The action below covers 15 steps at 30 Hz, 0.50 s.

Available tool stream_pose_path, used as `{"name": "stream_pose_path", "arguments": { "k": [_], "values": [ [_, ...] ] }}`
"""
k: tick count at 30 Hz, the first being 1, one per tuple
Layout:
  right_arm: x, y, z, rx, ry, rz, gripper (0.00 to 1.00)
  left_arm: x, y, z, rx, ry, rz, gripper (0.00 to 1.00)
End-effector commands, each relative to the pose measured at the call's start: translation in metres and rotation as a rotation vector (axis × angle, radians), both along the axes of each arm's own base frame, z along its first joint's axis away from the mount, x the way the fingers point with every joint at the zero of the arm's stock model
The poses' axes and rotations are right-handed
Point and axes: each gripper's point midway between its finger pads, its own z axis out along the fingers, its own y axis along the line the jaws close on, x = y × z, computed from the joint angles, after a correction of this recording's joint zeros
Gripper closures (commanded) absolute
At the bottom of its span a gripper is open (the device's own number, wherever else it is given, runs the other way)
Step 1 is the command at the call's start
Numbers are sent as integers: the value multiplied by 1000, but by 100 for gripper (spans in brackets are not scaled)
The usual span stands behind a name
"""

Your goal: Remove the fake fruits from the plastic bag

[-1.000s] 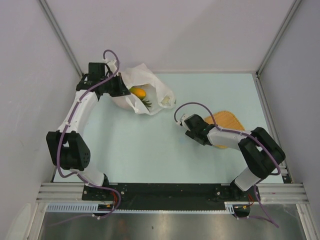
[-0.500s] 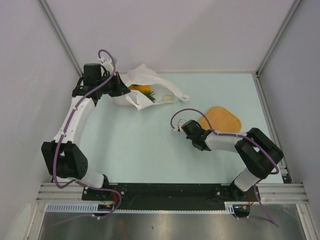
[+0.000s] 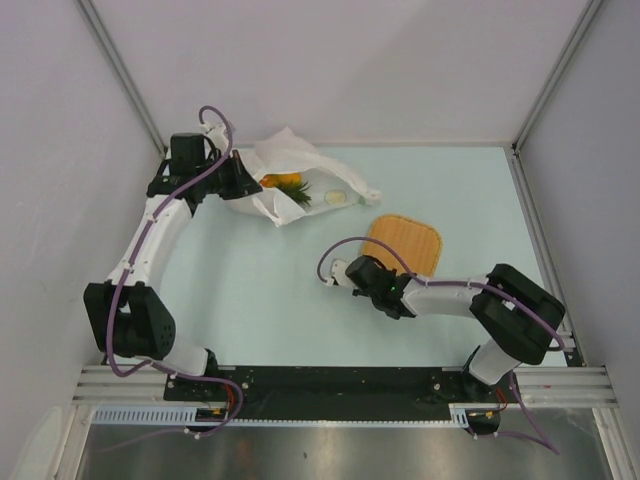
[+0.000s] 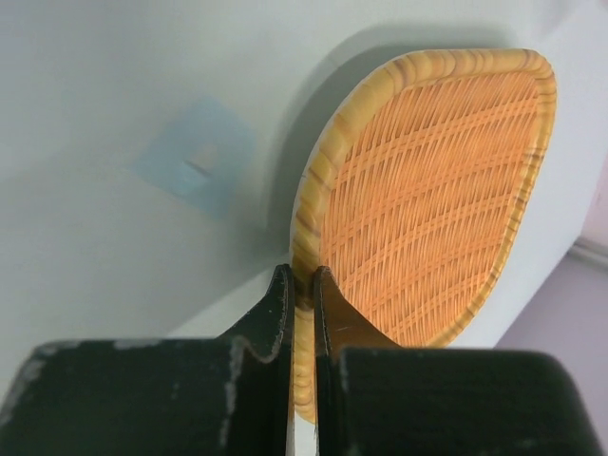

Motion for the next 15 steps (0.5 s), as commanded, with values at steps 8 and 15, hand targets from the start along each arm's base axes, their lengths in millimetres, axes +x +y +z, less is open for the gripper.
{"name": "stream_pose_path", "arguments": {
  "k": [8, 15],
  "values": [
    [-104, 81, -21, 148, 223, 388, 100, -15, -6, 10, -54, -13, -22, 100],
    [-122, 95, -23, 203, 260, 453, 82, -32, -3, 11, -47, -11, -6, 100]
  ]
}}
